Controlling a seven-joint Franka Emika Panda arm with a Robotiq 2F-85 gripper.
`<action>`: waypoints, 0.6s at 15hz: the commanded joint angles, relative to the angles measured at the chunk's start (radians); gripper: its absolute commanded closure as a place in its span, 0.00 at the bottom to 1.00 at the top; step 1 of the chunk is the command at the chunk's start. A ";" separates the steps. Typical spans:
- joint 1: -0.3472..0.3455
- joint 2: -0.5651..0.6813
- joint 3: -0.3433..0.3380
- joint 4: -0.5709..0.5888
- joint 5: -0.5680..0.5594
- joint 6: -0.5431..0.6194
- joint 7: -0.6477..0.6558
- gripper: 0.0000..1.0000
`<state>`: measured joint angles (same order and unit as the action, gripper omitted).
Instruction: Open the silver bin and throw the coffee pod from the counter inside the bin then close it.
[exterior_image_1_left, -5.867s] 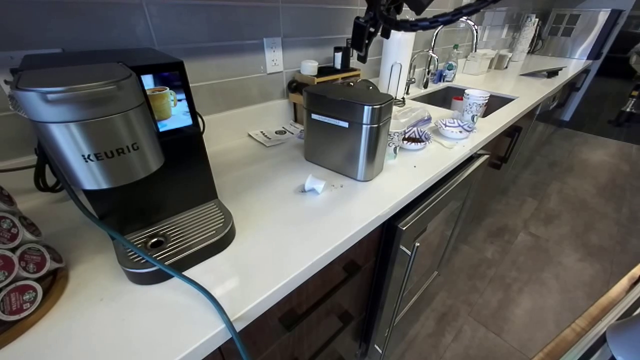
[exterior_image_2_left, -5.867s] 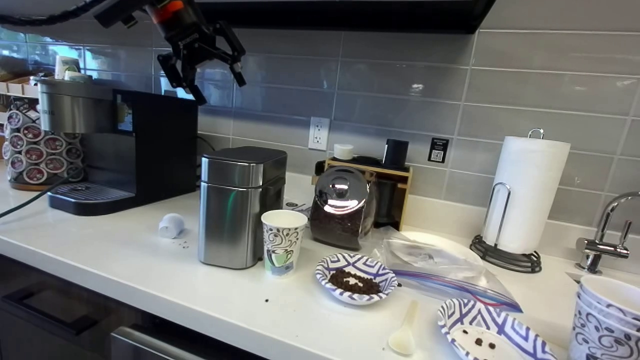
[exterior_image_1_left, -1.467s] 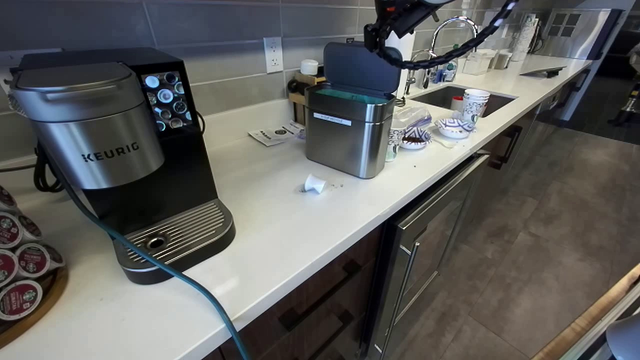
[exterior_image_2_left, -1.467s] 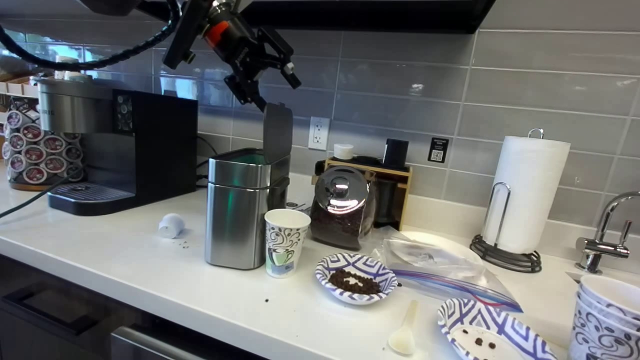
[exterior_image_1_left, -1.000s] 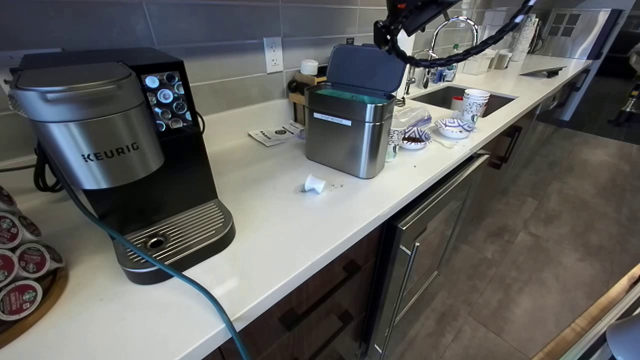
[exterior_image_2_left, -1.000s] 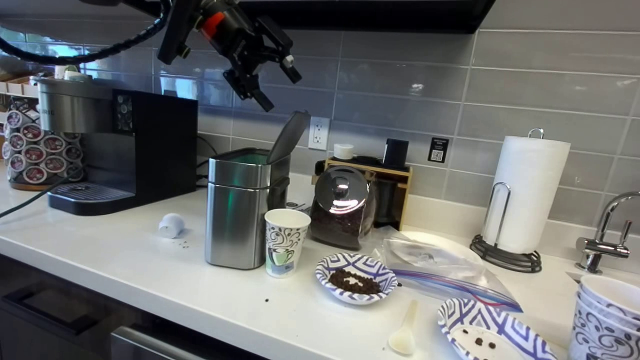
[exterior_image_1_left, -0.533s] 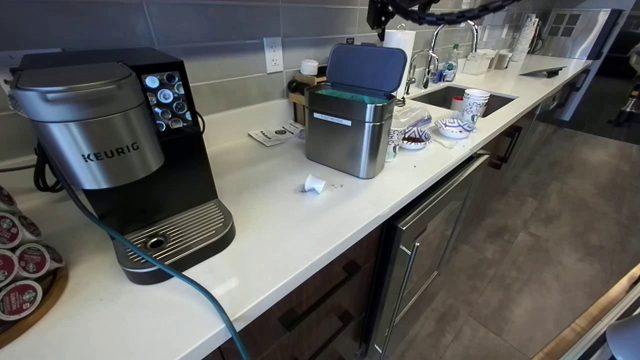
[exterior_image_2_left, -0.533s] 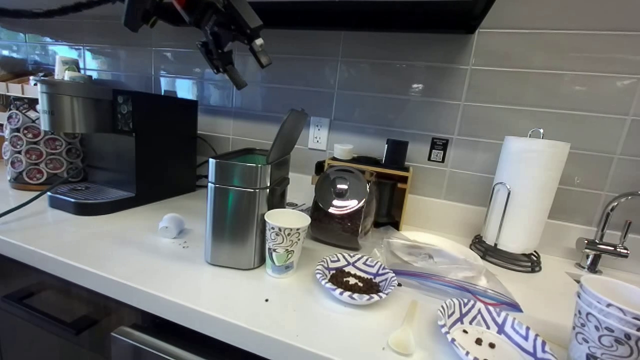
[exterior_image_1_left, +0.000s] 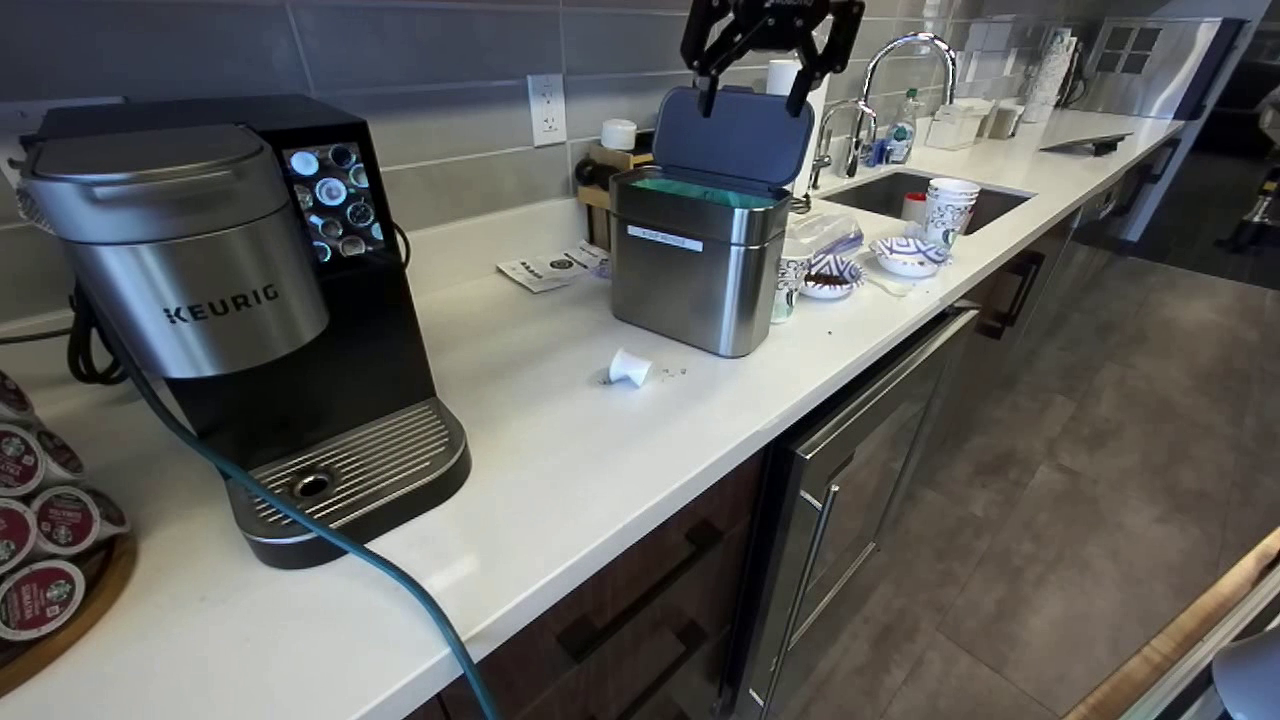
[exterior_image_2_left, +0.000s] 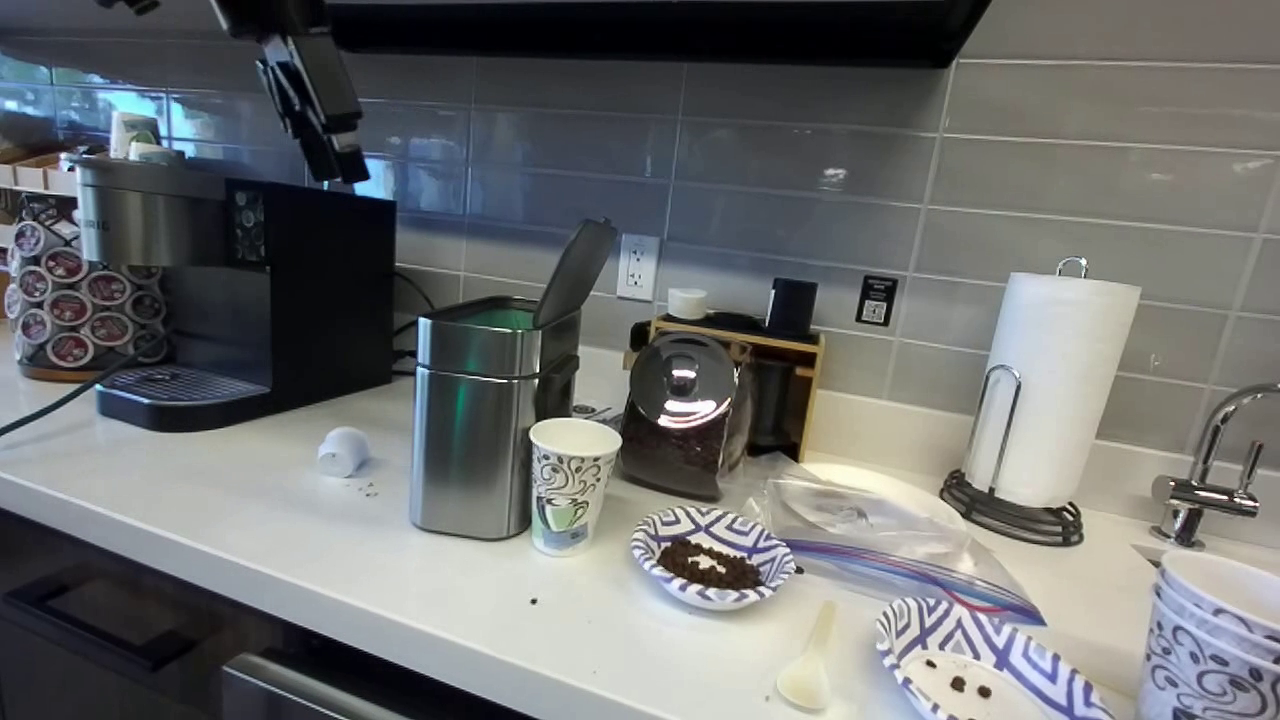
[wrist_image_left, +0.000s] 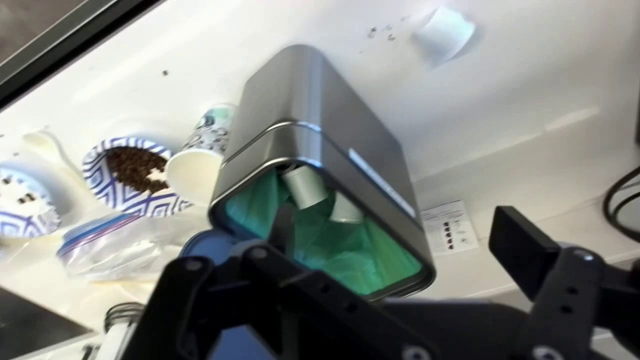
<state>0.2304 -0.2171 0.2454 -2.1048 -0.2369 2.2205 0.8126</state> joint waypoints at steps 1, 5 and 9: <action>0.016 -0.008 0.016 -0.097 0.093 0.164 -0.159 0.00; 0.021 0.051 0.032 -0.129 0.101 0.284 -0.370 0.00; 0.030 0.138 0.029 -0.123 0.112 0.346 -0.602 0.00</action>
<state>0.2501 -0.1381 0.2776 -2.2298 -0.1651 2.5190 0.3729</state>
